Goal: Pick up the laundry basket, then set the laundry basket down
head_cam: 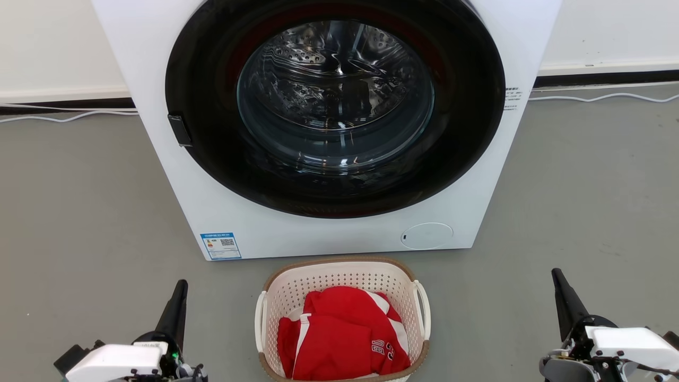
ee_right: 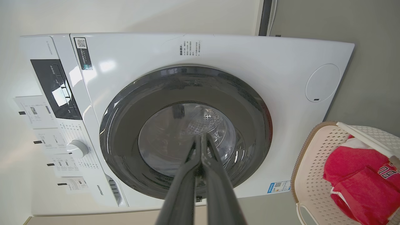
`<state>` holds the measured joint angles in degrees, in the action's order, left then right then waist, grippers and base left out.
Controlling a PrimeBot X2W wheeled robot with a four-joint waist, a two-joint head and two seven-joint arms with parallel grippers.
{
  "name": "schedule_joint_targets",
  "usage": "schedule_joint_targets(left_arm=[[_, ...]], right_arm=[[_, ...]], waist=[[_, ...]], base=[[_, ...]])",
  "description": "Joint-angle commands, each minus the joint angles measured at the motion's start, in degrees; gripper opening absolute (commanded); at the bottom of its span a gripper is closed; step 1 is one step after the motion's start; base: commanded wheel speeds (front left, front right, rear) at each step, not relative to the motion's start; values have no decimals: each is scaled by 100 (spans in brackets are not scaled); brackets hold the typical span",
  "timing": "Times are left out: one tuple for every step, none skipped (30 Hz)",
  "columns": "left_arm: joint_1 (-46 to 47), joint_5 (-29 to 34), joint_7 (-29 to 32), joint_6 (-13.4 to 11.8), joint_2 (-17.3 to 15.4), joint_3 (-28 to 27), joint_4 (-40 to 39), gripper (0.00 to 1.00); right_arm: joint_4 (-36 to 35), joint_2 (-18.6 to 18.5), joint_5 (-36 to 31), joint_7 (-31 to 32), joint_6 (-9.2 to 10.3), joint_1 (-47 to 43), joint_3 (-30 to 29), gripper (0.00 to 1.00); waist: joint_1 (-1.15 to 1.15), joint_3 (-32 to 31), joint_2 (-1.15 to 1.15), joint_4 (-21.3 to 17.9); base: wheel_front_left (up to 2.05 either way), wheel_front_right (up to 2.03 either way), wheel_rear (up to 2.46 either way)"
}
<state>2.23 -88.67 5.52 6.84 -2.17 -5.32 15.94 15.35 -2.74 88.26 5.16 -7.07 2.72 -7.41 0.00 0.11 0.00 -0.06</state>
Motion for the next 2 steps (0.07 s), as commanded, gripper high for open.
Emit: schedule_joint_targets(left_arm=[[365,-158,47,62,-71,-132,-180,0],[375,-220,63,63,-71,-129,-182,0]], right_arm=[[-142,-19,176,84,-41,316,94,0],[-139,-18,245,101,-41,326,91,0]], waist=[[0,2,0,2],[0,3,0,3]], base=[[0,0,0],[0,0,0]])
